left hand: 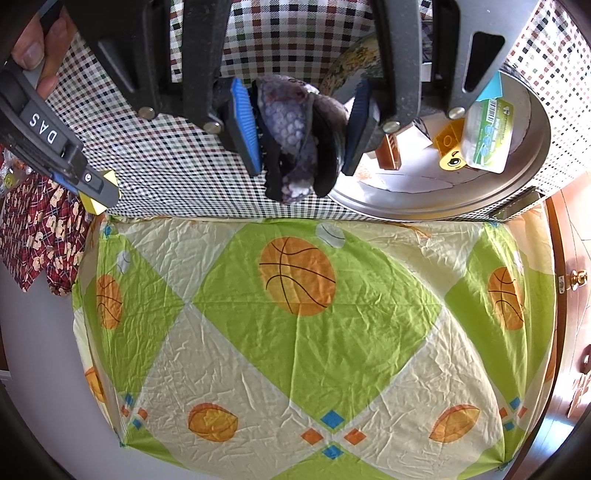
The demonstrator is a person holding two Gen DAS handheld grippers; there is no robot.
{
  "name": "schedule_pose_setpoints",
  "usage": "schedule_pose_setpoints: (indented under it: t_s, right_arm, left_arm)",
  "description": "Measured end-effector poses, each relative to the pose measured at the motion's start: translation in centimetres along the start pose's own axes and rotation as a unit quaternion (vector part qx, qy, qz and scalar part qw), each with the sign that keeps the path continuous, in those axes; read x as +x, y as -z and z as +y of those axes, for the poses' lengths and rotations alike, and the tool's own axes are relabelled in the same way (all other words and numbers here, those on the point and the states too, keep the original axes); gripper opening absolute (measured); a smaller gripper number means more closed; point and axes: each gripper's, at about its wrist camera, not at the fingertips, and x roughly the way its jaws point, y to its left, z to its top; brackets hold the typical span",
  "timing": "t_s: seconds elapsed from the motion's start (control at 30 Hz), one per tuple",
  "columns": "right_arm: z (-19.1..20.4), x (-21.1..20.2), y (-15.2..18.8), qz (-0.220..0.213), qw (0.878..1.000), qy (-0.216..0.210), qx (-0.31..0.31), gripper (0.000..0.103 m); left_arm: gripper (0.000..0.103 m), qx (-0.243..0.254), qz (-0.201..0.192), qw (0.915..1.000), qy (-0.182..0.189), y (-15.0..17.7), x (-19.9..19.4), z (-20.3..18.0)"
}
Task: Organize rigid objects
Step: 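Lift and carry the grey object and yellow cube over the tin with both tools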
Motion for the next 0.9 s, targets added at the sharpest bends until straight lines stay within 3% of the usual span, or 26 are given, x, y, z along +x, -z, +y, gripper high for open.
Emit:
schedule_pose_setpoints:
  t_s: [0.9]
  right_arm:
    - [2.5, -0.5, 0.2, -0.011, 0.999, -0.032, -0.004, 0.032]
  left_arm:
    - [0.043, -0.013, -0.016, 0.9997, -0.012, 0.1, -1.5, 2.2]
